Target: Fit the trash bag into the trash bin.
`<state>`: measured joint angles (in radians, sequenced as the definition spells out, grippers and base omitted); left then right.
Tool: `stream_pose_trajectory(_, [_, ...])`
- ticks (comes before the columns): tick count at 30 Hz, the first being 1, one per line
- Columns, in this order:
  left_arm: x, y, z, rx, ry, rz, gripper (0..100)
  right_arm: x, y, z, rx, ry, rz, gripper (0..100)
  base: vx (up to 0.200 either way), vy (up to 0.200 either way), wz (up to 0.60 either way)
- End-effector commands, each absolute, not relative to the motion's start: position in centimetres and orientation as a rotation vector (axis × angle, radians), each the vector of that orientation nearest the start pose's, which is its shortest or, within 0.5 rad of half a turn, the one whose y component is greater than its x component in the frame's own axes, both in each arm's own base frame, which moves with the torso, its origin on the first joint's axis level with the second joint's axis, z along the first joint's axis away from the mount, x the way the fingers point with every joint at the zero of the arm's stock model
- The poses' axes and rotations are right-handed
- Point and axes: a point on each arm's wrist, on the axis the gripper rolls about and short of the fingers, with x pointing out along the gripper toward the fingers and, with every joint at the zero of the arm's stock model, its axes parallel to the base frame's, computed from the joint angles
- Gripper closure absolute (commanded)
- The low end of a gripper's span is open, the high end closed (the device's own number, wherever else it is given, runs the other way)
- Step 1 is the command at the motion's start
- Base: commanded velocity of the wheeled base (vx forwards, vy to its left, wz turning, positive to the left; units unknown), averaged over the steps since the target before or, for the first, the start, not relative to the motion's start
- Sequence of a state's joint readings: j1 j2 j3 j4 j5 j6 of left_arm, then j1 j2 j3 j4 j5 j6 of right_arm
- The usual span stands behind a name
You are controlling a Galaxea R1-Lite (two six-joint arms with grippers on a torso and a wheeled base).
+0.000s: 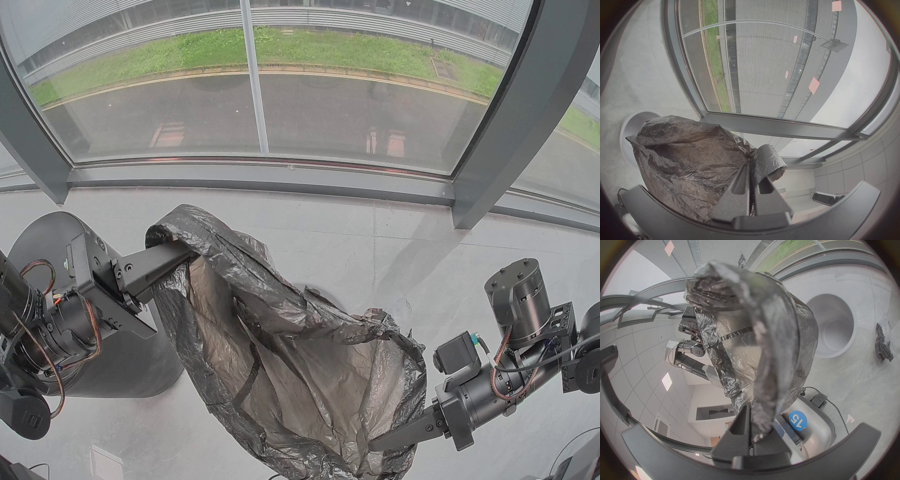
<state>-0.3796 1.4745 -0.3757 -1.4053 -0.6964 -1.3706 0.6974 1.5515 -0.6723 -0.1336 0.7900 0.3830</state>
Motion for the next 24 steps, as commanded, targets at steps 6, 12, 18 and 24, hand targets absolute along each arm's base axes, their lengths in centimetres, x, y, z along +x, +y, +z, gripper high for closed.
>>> stream_pose_trajectory(6, [21.8, -10.8, 17.9, -1.196, 0.555, -1.114, 100, 17.8, 14.0, 14.0, 0.385, 1.078, 1.16, 100, 0.0, 0.0, 0.0])
stream_pose_trajectory(12, [22.9, -11.2, 16.9, -1.203, 0.586, -1.088, 100, 19.2, 13.9, 12.9, 0.409, 1.083, 1.142, 100, 0.0, 0.0, 0.0])
stream_pose_trajectory(18, [23.8, -10.9, 16.0, -1.213, 0.599, -1.043, 100, 21.1, 14.8, 11.2, 0.417, 1.053, 1.134, 100, 0.0, 0.0, 0.0])
stream_pose_trajectory(24, [25.5, -10.3, 14.4, -1.231, 0.619, -0.974, 100, 23.2, 16.1, 8.6, 0.414, 1.035, 1.139, 100, 0.0, 0.0, 0.0])
